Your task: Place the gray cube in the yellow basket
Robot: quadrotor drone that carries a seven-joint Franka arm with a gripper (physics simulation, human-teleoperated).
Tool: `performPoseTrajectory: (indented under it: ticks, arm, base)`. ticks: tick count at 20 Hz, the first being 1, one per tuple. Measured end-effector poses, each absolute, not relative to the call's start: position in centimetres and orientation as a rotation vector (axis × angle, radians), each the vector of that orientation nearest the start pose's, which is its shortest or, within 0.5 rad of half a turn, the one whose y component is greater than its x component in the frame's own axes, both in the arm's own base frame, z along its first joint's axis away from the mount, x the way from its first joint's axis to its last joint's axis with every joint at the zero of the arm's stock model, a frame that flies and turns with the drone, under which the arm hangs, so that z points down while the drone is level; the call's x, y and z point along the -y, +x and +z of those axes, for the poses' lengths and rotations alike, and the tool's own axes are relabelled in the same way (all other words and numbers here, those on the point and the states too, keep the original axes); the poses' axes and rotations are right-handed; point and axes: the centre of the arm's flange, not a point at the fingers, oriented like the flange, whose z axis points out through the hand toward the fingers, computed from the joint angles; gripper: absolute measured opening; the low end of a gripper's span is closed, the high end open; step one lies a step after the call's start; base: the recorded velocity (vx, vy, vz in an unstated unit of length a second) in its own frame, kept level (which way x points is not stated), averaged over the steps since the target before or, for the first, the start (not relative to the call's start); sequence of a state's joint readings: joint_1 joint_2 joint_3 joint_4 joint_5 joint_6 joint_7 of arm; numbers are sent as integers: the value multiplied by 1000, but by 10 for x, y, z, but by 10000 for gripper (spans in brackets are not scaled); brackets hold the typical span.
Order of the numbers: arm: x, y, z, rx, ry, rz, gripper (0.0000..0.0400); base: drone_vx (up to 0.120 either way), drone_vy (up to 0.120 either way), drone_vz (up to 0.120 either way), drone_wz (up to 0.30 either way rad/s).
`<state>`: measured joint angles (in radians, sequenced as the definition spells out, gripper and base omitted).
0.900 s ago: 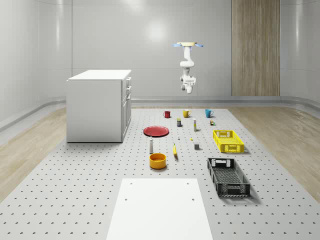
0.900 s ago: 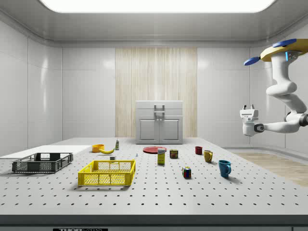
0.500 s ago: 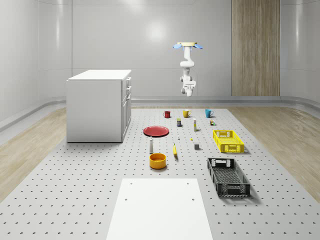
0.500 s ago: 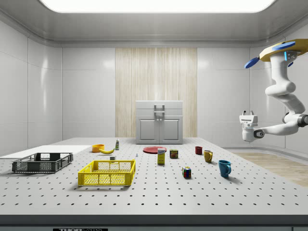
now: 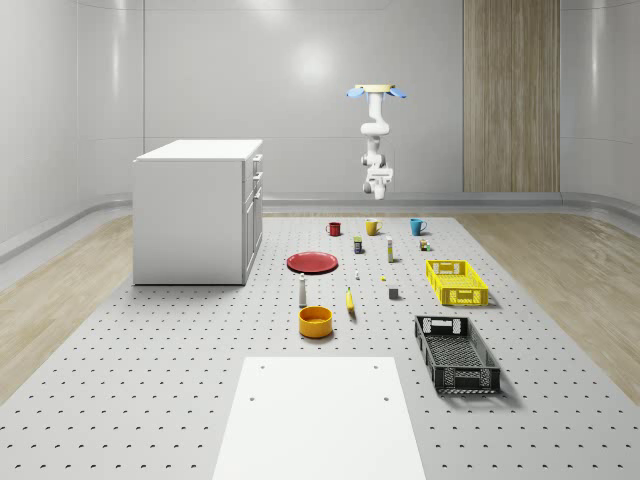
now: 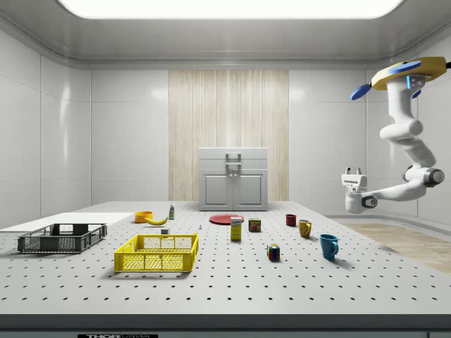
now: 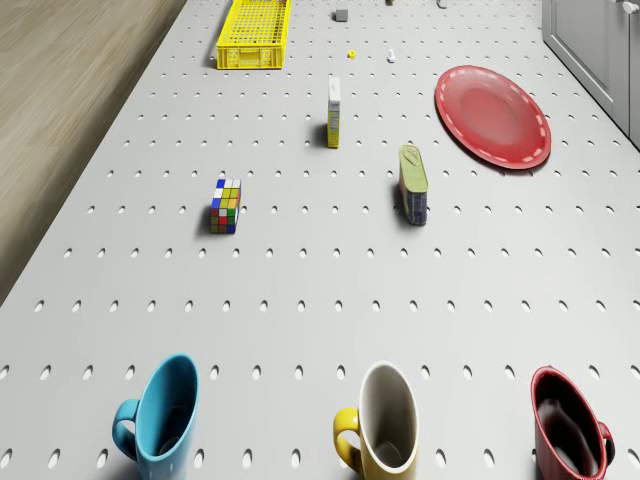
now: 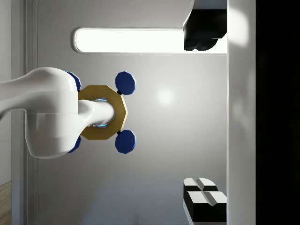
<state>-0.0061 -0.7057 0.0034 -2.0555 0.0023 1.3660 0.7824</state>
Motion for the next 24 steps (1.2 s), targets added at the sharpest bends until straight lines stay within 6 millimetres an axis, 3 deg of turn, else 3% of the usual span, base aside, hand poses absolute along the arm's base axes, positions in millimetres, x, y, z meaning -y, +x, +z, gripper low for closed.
performPoseTrajectory:
  ticks: [24]
  arm:
    - [0,303,691,-1199,-2894,-53,400]
  base:
    - [120,0,0,0]
